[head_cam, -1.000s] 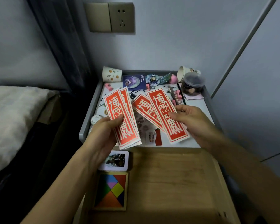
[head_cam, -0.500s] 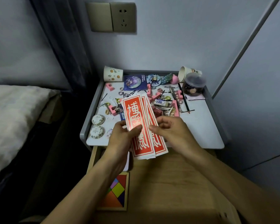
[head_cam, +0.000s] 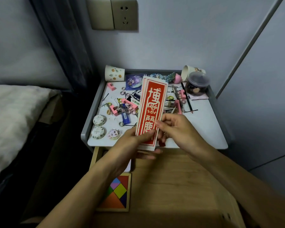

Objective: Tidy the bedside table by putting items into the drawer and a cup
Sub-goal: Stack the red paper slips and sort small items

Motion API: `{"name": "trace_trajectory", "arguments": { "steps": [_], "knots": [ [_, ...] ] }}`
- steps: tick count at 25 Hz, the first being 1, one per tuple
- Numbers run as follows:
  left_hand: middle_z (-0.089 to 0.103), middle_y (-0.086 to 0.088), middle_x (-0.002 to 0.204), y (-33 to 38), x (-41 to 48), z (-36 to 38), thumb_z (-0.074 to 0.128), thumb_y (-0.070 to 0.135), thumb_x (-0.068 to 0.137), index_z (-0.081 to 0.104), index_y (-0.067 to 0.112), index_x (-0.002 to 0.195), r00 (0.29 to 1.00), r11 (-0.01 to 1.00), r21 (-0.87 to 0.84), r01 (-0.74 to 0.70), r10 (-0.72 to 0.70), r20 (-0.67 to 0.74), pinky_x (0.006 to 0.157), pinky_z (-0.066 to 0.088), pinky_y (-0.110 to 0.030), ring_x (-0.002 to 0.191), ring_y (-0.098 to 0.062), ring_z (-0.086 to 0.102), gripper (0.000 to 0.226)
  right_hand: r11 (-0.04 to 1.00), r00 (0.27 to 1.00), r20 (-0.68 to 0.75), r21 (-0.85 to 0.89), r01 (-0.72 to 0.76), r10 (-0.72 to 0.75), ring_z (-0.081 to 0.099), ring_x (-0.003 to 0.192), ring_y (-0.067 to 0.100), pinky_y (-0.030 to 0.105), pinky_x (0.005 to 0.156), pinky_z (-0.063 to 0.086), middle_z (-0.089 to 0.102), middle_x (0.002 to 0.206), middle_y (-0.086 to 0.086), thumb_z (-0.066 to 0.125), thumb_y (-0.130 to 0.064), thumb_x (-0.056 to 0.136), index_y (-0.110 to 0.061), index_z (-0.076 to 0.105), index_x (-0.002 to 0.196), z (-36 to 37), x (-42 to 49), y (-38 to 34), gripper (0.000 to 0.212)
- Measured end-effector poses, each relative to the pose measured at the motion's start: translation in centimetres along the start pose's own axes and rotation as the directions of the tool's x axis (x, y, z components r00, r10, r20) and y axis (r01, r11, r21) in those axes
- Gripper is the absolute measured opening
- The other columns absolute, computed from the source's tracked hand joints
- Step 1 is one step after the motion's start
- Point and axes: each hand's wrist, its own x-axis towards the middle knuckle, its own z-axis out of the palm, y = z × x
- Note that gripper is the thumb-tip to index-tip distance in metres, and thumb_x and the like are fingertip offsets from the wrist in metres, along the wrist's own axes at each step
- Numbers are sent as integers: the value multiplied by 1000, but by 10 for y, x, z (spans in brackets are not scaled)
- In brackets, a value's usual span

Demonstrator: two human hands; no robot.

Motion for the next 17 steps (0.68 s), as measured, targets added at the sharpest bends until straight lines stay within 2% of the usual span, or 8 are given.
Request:
{"name": "trace_trajectory", "arguments": {
  "steps": [2,3,5,7,9,11,14,17],
  "knots": [
    [75,-12,98,0,-1,1,53,21,99,58,13,116,999,997,77,0,-3,39,71,60,-38,88,-33,72,19,998,1000,-15,-60,12,-13,65,72,-1,13,60,48,69,86,-7,60,-21,95,-10,64,104,-1,-1,-2,15],
    [74,-12,93,-1,1,0,50,21,101,57,13,115,999,986,164,-23,18,29,67,60,-37,82,-31,72,18,998,998,-59,-64,17,-20,65,83,-1,13,65,49,69,96,-8,62,-24,93,-13,61,113,-2,0,-4,22],
    [70,-12,84,-6,3,0,46,20,102,56,17,114,998,933,355,-58,64,-5,67,59,-38,77,-26,70,15,998,981,-186,-15,58,-59,62,106,5,21,82,52,62,117,-8,66,-35,88,-27,41,138,-7,2,-7,57],
    [67,-9,82,-11,5,2,46,17,102,57,24,108,995,864,498,-74,98,-23,69,60,-40,80,-24,70,15,987,957,-259,53,153,-135,56,118,6,36,93,53,52,134,-10,69,-39,84,-45,23,147,-6,2,-9,77],
    [65,-7,85,-17,6,4,46,15,100,59,22,106,985,759,642,-110,171,-34,66,61,-38,78,-21,68,16,972,940,-268,45,232,-212,54,123,3,42,97,52,48,141,-15,70,-38,86,-49,24,145,0,0,-9,76],
    [65,-5,86,-21,9,4,47,18,99,61,17,106,965,636,760,-131,259,-51,68,59,-41,74,-21,66,16,967,926,-297,34,254,-233,59,115,-1,39,95,55,54,131,-21,69,-35,88,-43,34,142,7,-2,-9,65],
    [65,-4,86,-23,11,2,49,25,98,61,18,100,932,605,782,-153,352,-89,73,55,-49,76,-23,63,14,956,901,-355,58,288,-250,64,111,13,45,93,54,60,126,-10,69,-38,88,-42,41,131,15,-7,-6,51],
    [66,-2,90,-23,9,4,48,27,100,60,23,103,902,557,812,-172,420,-98,72,52,-43,80,-20,60,13,937,890,-376,128,326,-258,66,108,13,47,94,54,65,117,-13,66,-31,91,-46,37,130,31,-16,-4,51]
  ]
}}
